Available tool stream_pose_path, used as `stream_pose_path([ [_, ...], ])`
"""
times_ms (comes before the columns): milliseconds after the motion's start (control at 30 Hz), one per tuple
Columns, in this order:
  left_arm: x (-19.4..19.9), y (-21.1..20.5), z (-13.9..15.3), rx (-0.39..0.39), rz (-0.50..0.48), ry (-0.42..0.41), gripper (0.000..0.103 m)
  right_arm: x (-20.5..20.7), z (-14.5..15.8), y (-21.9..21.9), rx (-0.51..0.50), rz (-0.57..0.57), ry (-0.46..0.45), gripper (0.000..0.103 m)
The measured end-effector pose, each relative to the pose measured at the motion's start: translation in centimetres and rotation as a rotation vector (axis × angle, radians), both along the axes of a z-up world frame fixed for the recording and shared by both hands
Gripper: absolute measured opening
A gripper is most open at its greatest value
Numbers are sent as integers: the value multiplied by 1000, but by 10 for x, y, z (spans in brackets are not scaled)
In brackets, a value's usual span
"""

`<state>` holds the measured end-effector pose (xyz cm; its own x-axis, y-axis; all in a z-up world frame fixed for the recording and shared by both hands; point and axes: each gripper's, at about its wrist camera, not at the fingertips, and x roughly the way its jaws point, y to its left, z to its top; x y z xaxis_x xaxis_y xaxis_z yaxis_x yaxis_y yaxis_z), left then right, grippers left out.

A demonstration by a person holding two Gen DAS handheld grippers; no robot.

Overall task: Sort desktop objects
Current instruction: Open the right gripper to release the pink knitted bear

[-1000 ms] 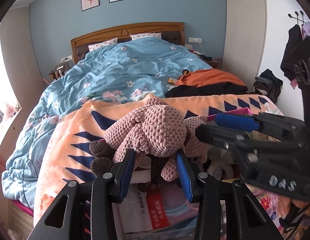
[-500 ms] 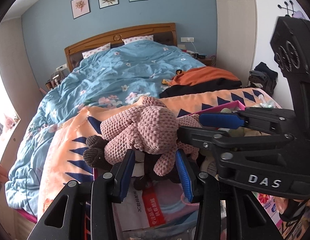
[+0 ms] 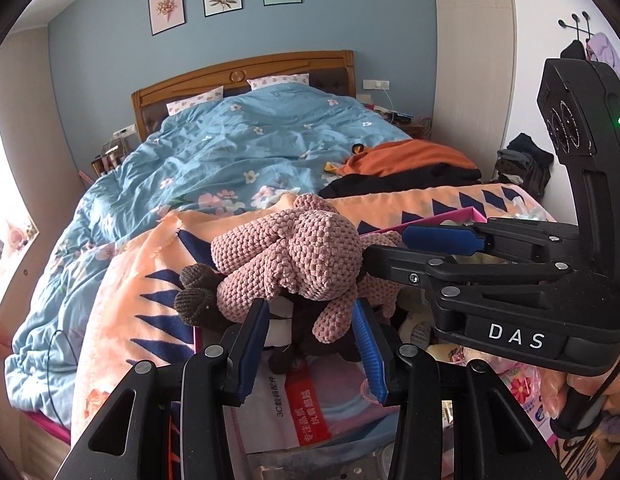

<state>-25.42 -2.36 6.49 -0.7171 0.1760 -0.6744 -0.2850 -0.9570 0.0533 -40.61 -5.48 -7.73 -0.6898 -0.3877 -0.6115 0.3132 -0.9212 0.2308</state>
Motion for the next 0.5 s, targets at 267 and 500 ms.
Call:
stream_pose_path([
  [267, 4, -2, 2, -5, 6, 12, 44, 7, 3, 2, -12, 1, 2, 45],
  [500, 7, -7, -1, 12, 17, 10, 52, 17, 9, -2, -11, 27, 25, 45],
])
